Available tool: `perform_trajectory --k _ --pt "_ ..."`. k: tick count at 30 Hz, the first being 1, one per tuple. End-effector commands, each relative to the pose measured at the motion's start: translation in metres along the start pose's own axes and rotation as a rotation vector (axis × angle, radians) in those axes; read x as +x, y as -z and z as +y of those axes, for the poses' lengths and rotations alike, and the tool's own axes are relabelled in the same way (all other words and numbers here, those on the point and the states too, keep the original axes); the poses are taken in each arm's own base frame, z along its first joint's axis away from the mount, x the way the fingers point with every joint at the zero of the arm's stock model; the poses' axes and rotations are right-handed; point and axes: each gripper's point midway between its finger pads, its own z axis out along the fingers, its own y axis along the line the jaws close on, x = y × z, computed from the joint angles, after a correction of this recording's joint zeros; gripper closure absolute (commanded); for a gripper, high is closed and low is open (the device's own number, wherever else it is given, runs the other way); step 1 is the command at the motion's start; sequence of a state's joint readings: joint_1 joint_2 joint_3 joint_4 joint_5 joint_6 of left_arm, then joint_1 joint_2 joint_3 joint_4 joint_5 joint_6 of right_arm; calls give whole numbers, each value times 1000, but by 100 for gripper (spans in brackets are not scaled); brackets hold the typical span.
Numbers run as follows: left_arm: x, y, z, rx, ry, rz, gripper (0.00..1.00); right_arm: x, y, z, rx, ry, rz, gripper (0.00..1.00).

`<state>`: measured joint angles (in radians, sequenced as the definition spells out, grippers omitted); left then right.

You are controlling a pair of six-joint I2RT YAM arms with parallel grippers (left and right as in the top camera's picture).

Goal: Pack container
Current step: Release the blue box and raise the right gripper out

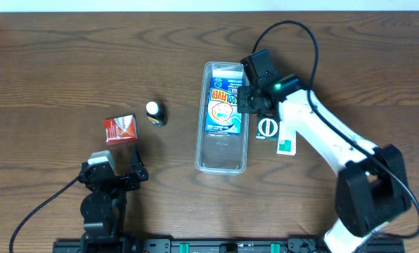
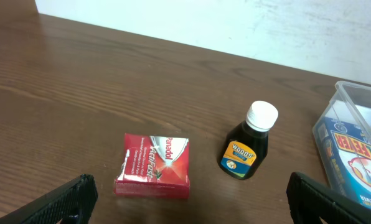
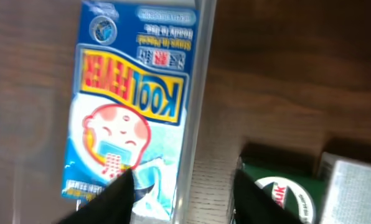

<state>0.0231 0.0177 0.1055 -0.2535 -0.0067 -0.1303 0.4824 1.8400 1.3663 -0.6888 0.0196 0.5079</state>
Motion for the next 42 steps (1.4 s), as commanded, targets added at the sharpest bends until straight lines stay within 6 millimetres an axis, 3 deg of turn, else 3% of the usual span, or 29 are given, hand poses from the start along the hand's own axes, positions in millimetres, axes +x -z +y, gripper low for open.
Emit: perform_trajectory --k 1,4,11,17,25,31,37,42 --pt "13 -3 2 -7 -2 30 2 6 -14 -3 19 -45 35 74" --pt "13 -3 2 -7 -2 30 2 8 -15 -2 14 -45 43 84" --pt "13 -3 2 -7 -2 30 2 17 -11 5 -24 -34 87 85" --pt "13 -3 2 -7 -2 30 2 39 -9 6 -7 -2 164 93" --pt "13 -3 2 -7 -2 30 2 67 -5 32 -15 116 207 98" --pt "13 -3 2 -7 -2 31 2 87 -2 46 1 54 241 98" --pt "13 -3 2 -7 -2 30 2 87 -2 46 20 -20 233 99" --pt "13 -3 2 -7 -2 31 2 81 -3 34 79 -39 198 98"
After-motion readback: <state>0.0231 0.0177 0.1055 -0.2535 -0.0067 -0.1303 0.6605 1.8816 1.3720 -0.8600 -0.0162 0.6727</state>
